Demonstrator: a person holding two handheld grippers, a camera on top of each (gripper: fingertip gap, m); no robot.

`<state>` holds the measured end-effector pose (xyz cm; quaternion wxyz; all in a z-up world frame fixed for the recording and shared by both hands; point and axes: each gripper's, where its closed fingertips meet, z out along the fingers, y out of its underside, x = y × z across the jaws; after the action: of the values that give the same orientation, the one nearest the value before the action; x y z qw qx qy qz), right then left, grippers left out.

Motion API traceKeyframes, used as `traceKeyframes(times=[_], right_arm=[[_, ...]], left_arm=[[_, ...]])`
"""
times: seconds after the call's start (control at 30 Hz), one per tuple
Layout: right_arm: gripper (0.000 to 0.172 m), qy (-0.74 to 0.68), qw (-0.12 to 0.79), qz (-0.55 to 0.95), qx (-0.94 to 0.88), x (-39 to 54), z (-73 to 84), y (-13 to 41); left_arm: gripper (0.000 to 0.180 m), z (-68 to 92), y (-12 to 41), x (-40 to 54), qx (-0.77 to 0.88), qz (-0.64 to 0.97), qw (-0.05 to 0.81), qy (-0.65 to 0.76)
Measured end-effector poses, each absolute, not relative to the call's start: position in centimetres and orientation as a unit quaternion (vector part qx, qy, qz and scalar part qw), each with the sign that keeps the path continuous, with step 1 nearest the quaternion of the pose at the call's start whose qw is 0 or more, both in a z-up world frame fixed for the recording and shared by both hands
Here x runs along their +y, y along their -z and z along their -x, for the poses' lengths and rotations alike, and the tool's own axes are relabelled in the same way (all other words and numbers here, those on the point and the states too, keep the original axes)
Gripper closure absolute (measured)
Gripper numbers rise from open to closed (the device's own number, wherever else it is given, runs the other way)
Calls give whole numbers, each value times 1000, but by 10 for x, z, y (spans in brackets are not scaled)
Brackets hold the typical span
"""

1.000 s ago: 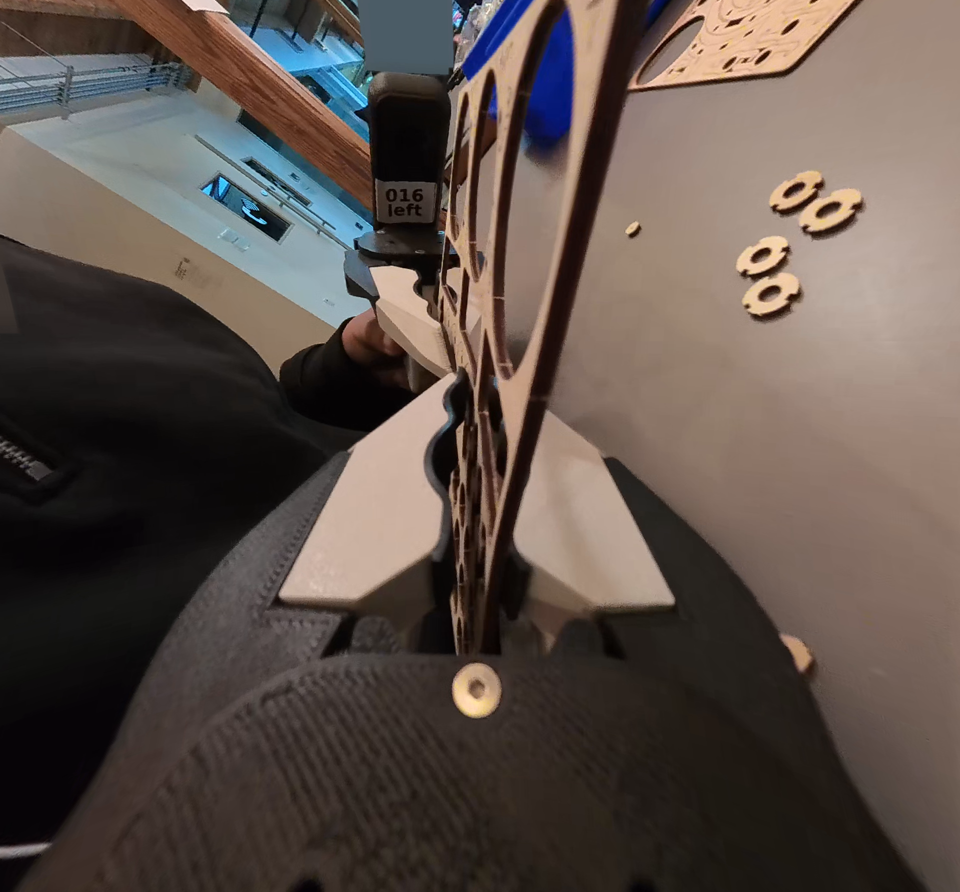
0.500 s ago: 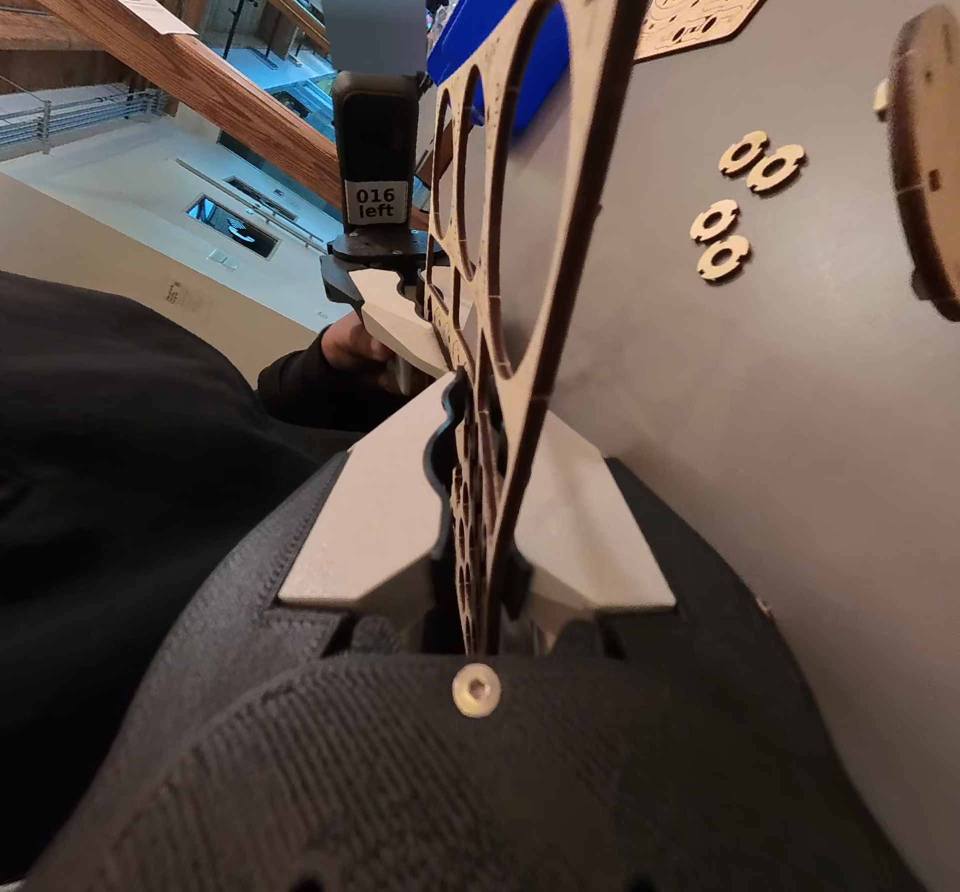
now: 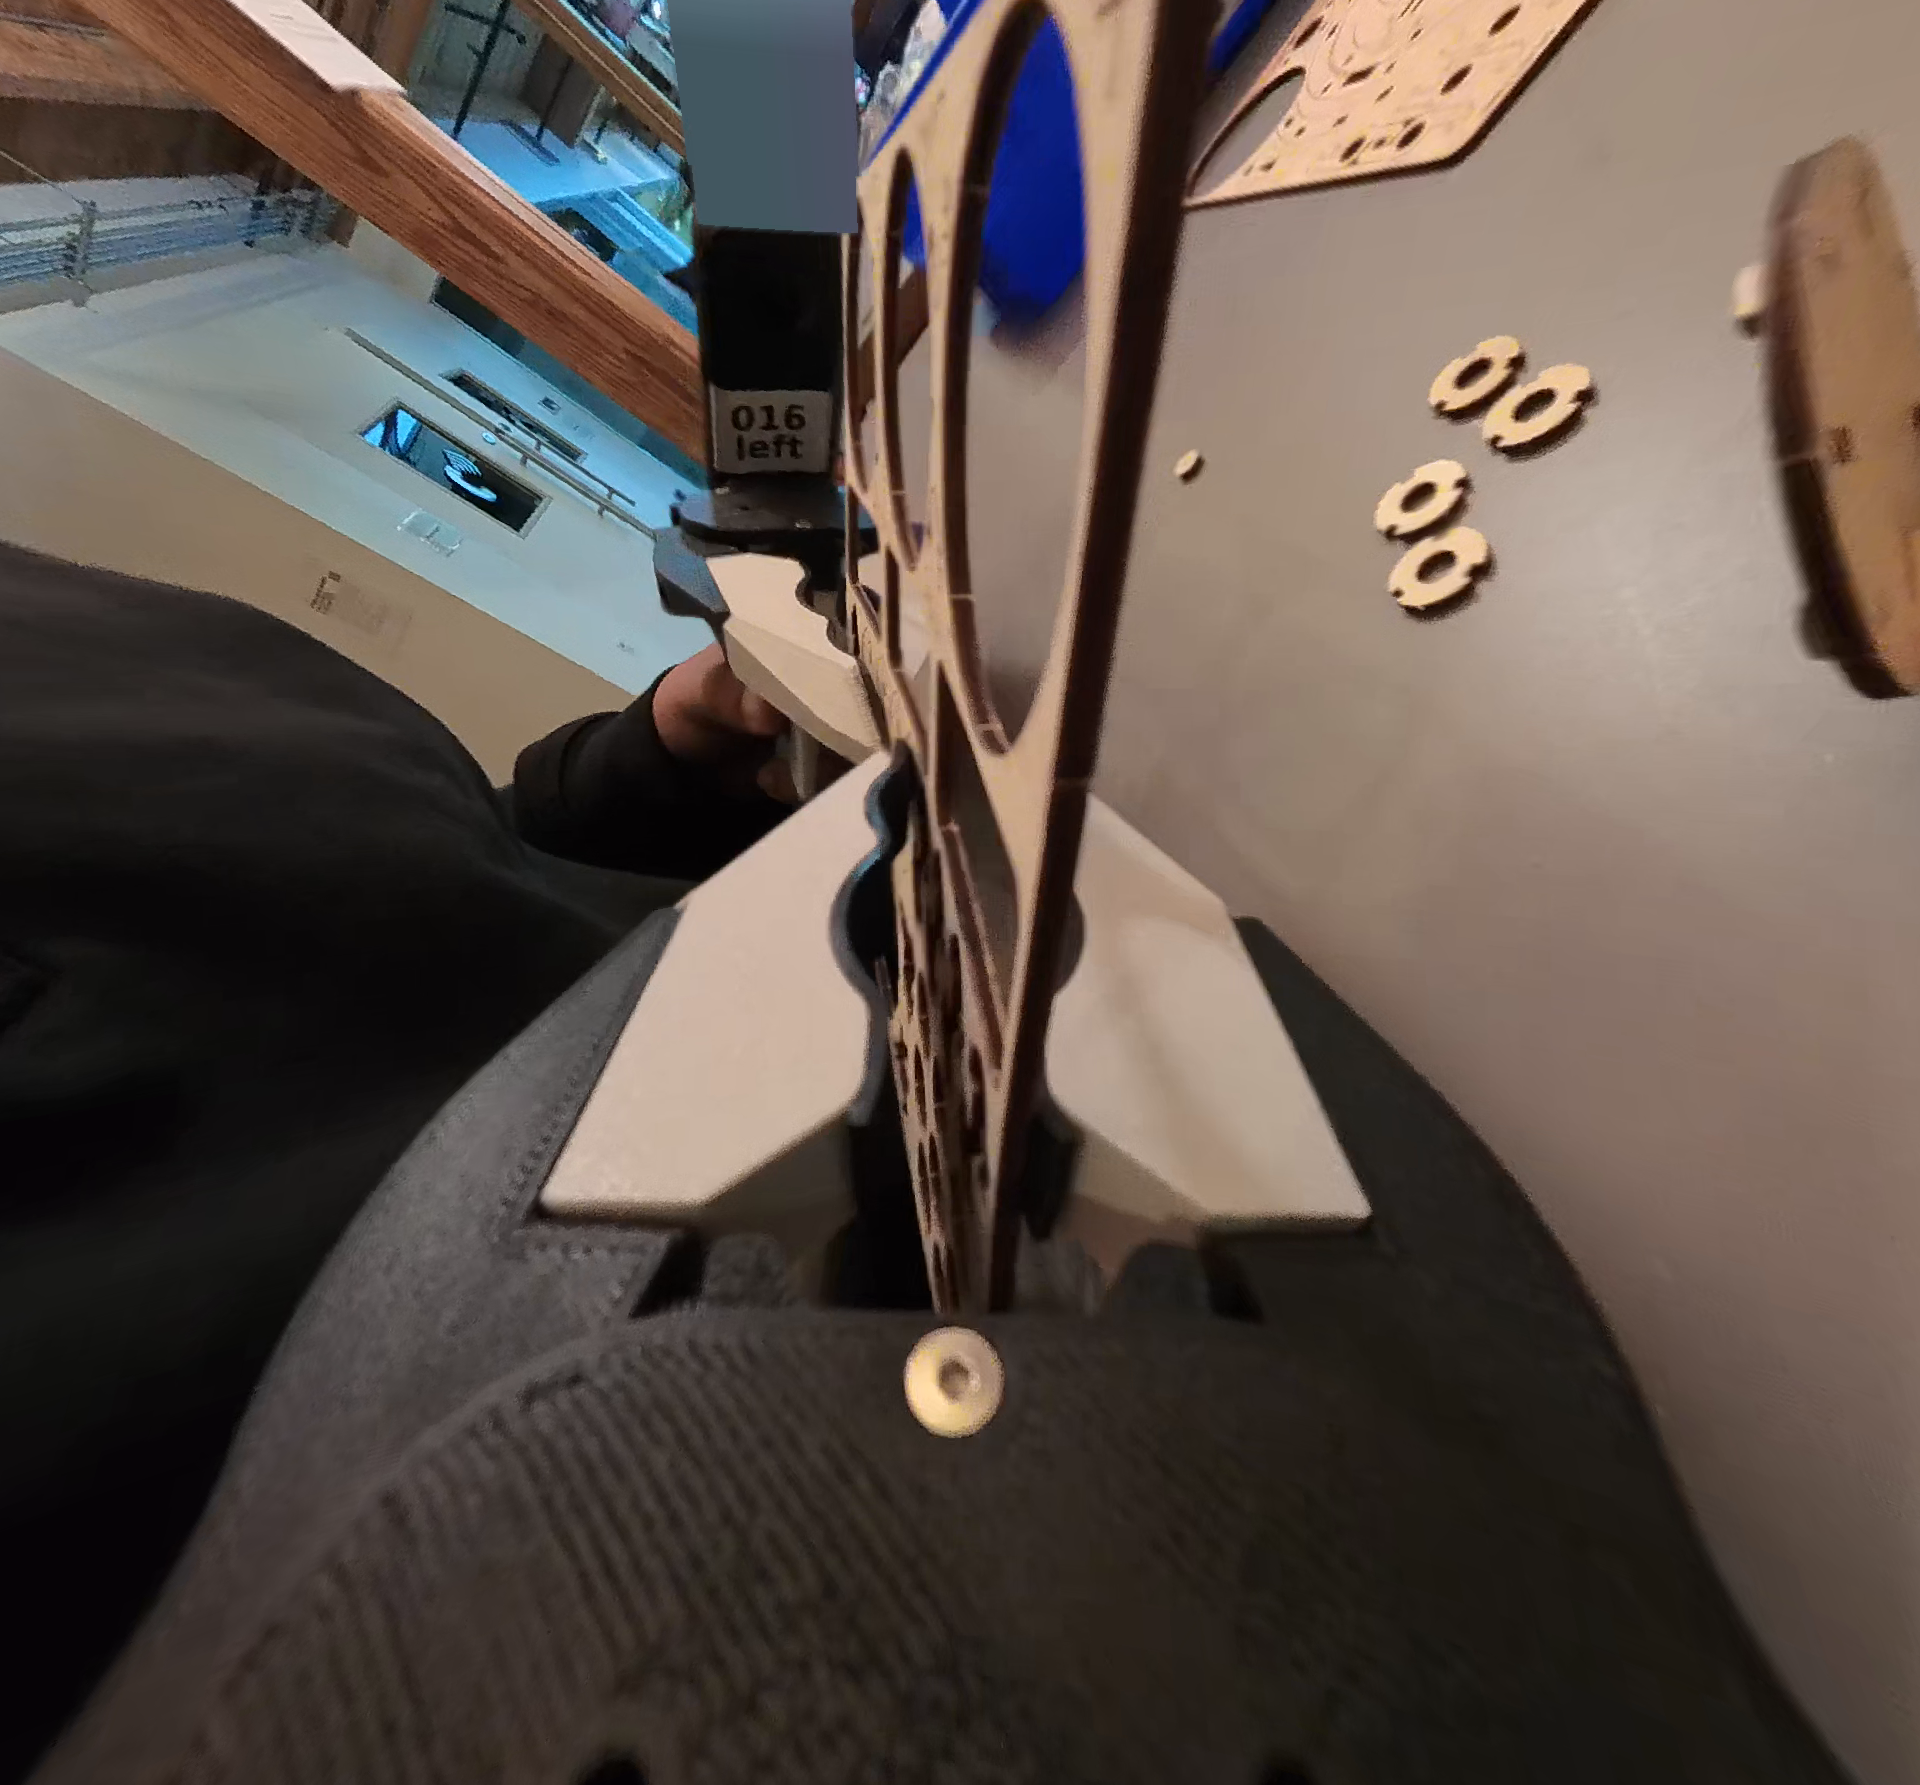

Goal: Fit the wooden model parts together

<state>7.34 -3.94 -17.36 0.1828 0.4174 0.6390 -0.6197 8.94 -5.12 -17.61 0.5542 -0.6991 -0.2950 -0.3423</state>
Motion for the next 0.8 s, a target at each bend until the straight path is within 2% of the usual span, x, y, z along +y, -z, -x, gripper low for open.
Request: traceKeyframes(times=[0.1,0.23,0.5,0.7,0.73,0.8], right_arm=[[142,619,178,-432,631,-30,-70,175],[135,608,176,-451,630,-24,-71,179],[143,615,156,-464,619,-13,-70,177],[142,614,165,-467,614,-12,-71,179],[144,617,167,-465,613,-12,-72,178],[159,633,189,-447,603,-14,-76,170]], left_arm=[[178,-90,171,-45,-287,695,560,348],[179,-93,171,-42,-285,694,561,352],[179,-91,171,-45,-297,689,565,345],[179,-92,172,-44,-294,692,564,342],[179,-93,171,-44,-294,691,564,343],[179,-92,169,-45,-291,687,570,345]])
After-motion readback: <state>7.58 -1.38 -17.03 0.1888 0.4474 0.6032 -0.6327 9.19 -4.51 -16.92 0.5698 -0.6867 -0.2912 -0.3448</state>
